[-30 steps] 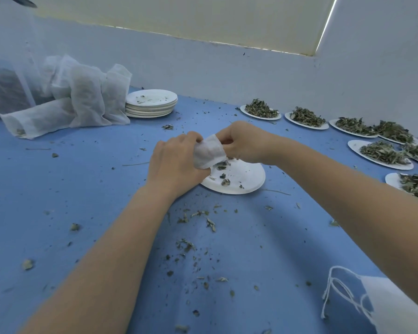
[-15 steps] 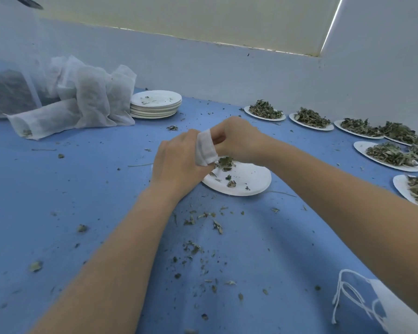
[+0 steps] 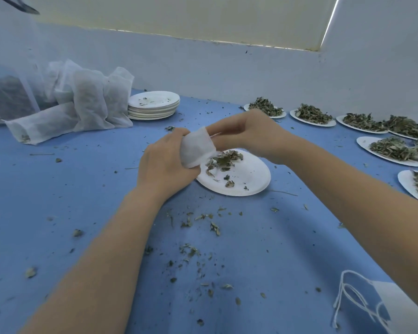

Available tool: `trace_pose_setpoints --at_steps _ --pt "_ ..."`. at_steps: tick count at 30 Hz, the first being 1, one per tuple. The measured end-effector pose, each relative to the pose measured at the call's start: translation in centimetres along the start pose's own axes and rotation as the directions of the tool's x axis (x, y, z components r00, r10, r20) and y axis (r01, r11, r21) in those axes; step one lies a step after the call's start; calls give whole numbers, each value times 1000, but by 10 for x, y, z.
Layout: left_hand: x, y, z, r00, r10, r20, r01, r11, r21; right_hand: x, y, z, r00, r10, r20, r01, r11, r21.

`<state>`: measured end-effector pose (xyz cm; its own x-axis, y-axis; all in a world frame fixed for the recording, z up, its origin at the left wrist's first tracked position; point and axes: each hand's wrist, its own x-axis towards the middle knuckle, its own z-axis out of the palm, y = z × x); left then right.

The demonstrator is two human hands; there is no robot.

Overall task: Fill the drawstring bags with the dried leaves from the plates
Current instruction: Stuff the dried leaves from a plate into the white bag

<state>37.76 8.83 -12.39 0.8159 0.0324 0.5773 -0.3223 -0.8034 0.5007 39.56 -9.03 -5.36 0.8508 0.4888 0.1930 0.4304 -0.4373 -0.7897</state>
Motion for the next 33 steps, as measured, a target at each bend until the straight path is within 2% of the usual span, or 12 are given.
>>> trace_pose_setpoints --at_steps 2,3,4,6,7,9,17,22,28,31,33 --pt "1 -6 -2 1000 -24 -10 24 1000 3 6 12 -3 990 22 -137 -9 996 89" --pt "1 -7 -2 999 -32 -9 32 999 2 9 18 -4 977 61 -203 -53 998 43" --pt "1 -8 -1 999 -36 -7 36 999 -1 12 25 -5 965 96 -246 -120 989 -86" --pt "1 -10 0 999 -42 -10 42 999 -13 18 37 -3 970 145 -197 -221 864 -452" --pt "1 -10 1 999 -46 -12 46 999 -19 20 42 0 978 166 -127 -209 790 -576" --pt "1 -11 2 999 -49 -14 48 999 -20 22 47 7 977 209 -35 -180 733 -656" --pt "2 -15 3 997 -76 -4 76 997 -26 15 47 2 982 181 45 -109 753 -648" --pt "1 -15 3 995 -100 20 101 993 -53 15 44 18 951 210 227 -11 756 -654" --pt "2 -16 2 993 -114 30 116 991 -61 -13 45 12 981 59 185 75 763 -641" --pt "1 -15 1 994 -105 37 107 992 -63 -17 40 4 986 100 136 -7 828 -561" --pt "1 -15 1 993 -109 39 111 992 -66 -15 38 1 980 177 94 -91 813 -575"
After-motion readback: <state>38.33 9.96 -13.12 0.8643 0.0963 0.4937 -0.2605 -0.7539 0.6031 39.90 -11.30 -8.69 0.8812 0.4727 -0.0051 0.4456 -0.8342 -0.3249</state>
